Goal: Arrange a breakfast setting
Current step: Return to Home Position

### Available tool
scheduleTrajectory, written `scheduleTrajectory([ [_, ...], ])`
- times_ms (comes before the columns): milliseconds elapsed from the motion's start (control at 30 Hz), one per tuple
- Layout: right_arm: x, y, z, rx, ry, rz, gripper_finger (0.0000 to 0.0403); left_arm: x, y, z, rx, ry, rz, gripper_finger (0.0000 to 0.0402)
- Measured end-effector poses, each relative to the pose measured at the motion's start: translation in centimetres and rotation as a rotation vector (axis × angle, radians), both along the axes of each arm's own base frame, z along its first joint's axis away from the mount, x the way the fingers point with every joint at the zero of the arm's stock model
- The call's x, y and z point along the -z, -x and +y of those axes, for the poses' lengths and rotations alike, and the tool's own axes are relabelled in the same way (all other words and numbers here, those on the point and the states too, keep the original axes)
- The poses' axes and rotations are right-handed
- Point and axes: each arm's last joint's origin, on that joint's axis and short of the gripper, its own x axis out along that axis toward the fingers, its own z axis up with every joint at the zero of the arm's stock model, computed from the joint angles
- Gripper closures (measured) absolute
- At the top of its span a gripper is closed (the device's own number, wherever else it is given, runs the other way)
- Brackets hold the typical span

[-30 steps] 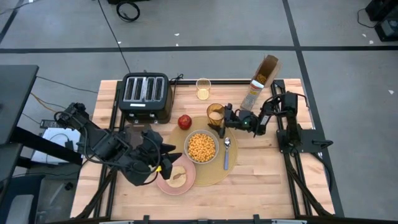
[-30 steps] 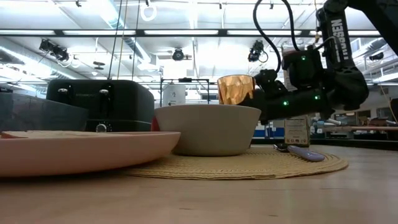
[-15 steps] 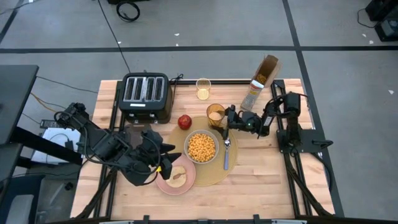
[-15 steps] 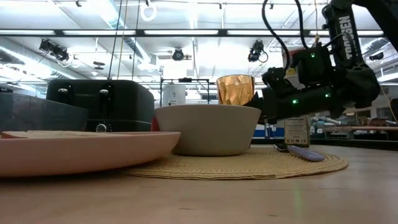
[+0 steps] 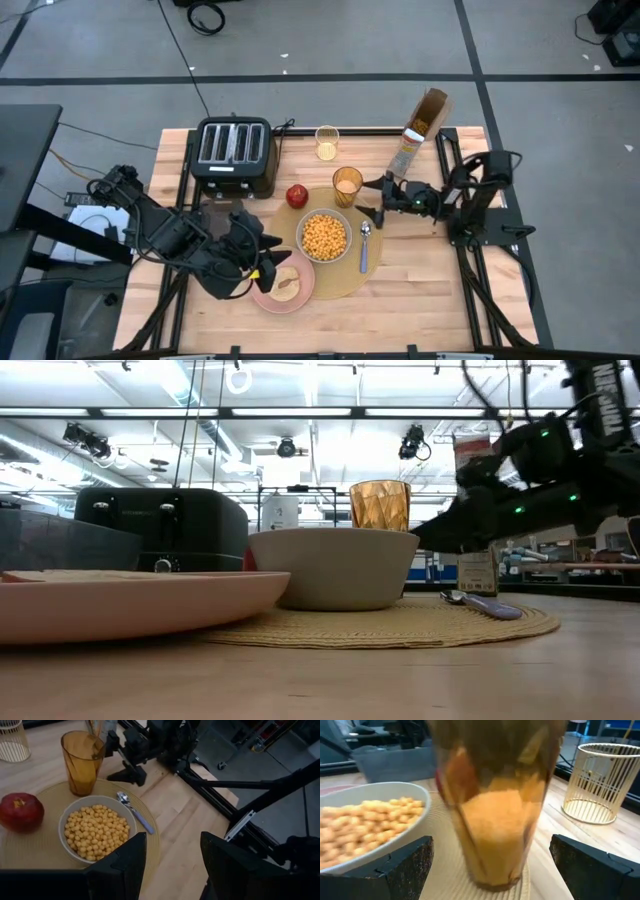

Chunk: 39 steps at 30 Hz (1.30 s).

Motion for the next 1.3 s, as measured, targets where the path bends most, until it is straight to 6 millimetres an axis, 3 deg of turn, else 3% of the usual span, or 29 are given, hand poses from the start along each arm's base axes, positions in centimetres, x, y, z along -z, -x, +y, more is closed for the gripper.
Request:
scheduleTrajectory([
  [300, -1.8, 2.4, 2.4, -0.06, -0.046, -0.026, 0.0005, -0.1, -0.2, 0.2, 0.045, -0.084, 0.019, 0.021],
  [633, -5.7, 2.4, 5.4, -0.235, -0.106, -0.05, 0.0017, -0.1, -1.0, 1.6, 0.033, -0.16, 0.041, 0.021],
  [867, -11.5, 2.8, 6.9, -0.328, -0.108, 0.013, 0.0031, -0.1, -1.3, 2.1, 0.015, -0.157, 0.041, 0.021],
  [1100, -18.6, 5.4, 6.7, -0.346, -0.114, -0.09, 0.0043, -0.1, -1.5, 2.3, 0.006, -0.155, 0.04, 0.021],
  [1300, -21.5, 7.9, 6.3, -0.337, -0.285, -0.233, 0.0043, -0.2, -1.6, 2.5, 0.012, -0.234, 0.047, 0.0209],
])
